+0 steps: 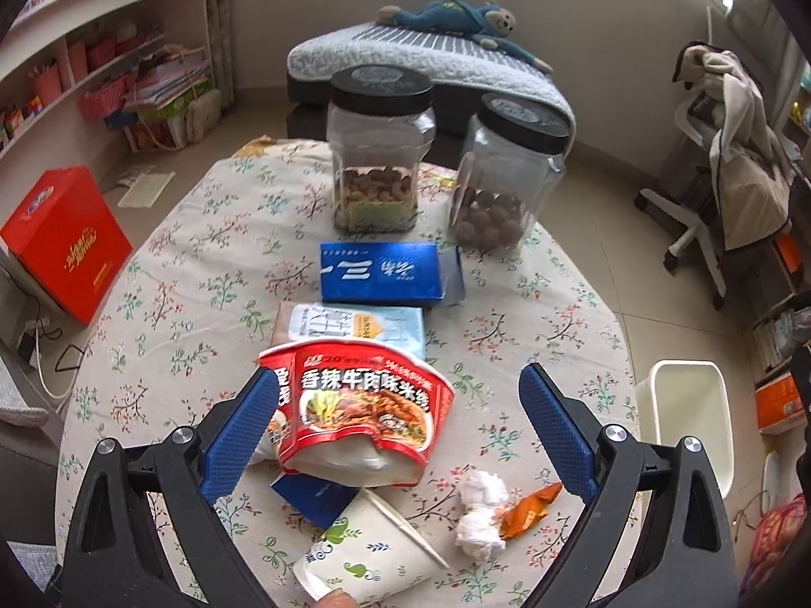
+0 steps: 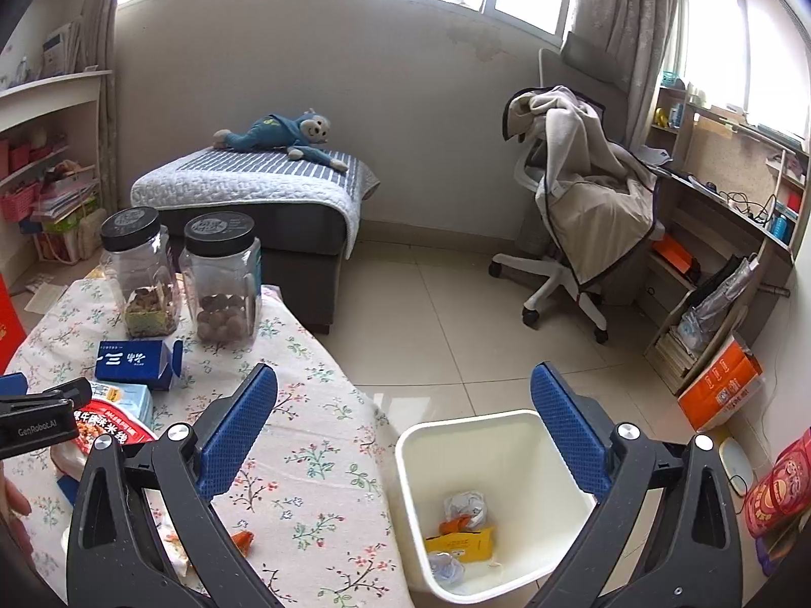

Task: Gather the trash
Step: 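Move both tools back toward the table, then grasp the red noodle cup with the left gripper while the right gripper grasps the white tissue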

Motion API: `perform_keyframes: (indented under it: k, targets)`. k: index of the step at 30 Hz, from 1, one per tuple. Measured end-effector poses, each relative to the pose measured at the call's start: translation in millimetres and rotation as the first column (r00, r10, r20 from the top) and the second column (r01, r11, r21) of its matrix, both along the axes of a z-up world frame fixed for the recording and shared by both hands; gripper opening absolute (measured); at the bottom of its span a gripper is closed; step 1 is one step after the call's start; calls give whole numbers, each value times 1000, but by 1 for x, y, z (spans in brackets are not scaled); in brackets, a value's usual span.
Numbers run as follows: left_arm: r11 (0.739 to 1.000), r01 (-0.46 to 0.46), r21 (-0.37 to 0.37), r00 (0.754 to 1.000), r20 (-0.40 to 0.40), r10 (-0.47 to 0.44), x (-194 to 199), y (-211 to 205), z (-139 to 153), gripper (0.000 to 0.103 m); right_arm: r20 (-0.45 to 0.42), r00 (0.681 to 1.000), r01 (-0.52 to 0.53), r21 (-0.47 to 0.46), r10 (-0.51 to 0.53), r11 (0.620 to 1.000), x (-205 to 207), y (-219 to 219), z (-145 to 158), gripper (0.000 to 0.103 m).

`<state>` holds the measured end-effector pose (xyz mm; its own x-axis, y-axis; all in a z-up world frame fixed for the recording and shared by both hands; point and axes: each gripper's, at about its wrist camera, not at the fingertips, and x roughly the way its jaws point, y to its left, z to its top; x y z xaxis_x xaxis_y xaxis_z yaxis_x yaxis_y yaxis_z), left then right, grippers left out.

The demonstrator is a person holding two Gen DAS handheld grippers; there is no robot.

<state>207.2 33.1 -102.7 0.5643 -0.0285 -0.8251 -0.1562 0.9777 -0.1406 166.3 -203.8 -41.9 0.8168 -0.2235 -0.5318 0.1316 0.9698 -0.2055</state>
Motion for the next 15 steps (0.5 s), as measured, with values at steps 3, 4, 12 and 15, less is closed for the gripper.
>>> perform_keyframes:
  k: [3, 4, 12, 15]
  targets:
    - [997, -27, -69, 999, -48, 24, -3, 34, -21, 93, -44, 998, -35, 27, 36, 999, 7, 11, -8, 96]
    - [994, -37, -98, 997, -66, 31, -4, 44, -27, 93, -55, 997, -42, 38, 44, 998, 9, 14, -10, 96]
    - [936, -132, -327, 968, -244, 52, 4, 73, -73, 93, -120, 990, -69, 71, 78, 995, 21, 30, -26, 96]
    - [901, -163, -402, 957, -288, 44, 5, 69, -88, 93, -130, 988, -71, 51, 77, 996, 21, 31, -29, 96]
